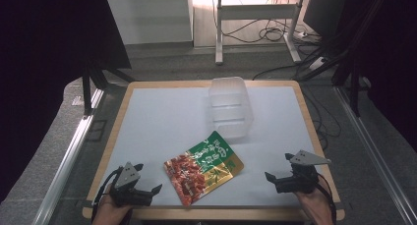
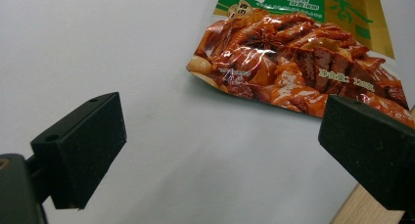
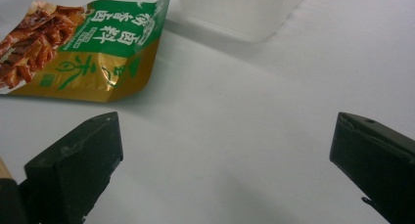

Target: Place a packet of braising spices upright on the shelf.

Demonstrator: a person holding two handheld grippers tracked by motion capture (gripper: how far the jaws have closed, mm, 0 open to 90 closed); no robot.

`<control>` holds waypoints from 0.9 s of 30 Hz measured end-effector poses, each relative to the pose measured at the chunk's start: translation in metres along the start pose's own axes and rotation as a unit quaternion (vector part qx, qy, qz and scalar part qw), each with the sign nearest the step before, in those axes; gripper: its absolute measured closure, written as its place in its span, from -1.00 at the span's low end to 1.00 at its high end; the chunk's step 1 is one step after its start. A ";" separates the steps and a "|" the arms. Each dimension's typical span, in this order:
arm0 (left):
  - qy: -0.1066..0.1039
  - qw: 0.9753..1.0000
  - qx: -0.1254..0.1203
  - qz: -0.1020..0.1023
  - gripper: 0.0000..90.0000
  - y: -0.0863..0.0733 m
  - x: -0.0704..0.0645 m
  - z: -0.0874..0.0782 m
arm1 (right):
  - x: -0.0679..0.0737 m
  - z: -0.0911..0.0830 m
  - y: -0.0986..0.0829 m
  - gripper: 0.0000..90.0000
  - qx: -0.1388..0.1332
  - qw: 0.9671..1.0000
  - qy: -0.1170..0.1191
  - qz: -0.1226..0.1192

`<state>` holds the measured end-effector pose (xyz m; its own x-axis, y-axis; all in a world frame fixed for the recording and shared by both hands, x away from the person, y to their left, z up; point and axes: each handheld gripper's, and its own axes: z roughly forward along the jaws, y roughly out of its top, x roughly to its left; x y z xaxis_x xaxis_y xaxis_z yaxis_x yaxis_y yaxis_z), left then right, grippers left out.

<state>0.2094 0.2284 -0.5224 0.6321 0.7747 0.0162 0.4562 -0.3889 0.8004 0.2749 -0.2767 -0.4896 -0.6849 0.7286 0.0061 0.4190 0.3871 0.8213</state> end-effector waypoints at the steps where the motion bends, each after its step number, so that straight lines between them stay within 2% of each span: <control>1: 0.000 1.000 0.000 0.000 -0.92 0.000 0.000 0.000 | 0.001 0.003 0.000 -1.00 0.002 1.000 0.005 -0.002; 10: 0.000 1.000 0.001 0.002 -0.92 0.000 0.000 0.000 | 0.005 0.012 0.006 -1.00 0.001 1.000 0.013 -0.013; 15: 0.000 1.000 0.001 0.002 -0.92 0.000 0.000 0.000 | 0.008 0.019 0.013 -1.00 0.001 0.999 0.034 -0.002; 23: 0.000 1.000 0.002 0.002 -0.92 0.000 0.000 0.000 | 0.017 0.036 0.021 -1.00 0.014 0.999 0.039 -0.007; 27: 0.000 1.000 0.002 0.002 -0.92 0.000 0.000 0.000 | 0.019 0.043 0.025 -1.00 0.019 0.998 0.051 -0.004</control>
<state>0.2096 0.2280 -0.5226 0.6338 0.7733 0.0192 0.4561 -0.3936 0.7981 0.2973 -0.2289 -0.4935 -0.7451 0.6643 0.0587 0.4339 0.4160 0.7991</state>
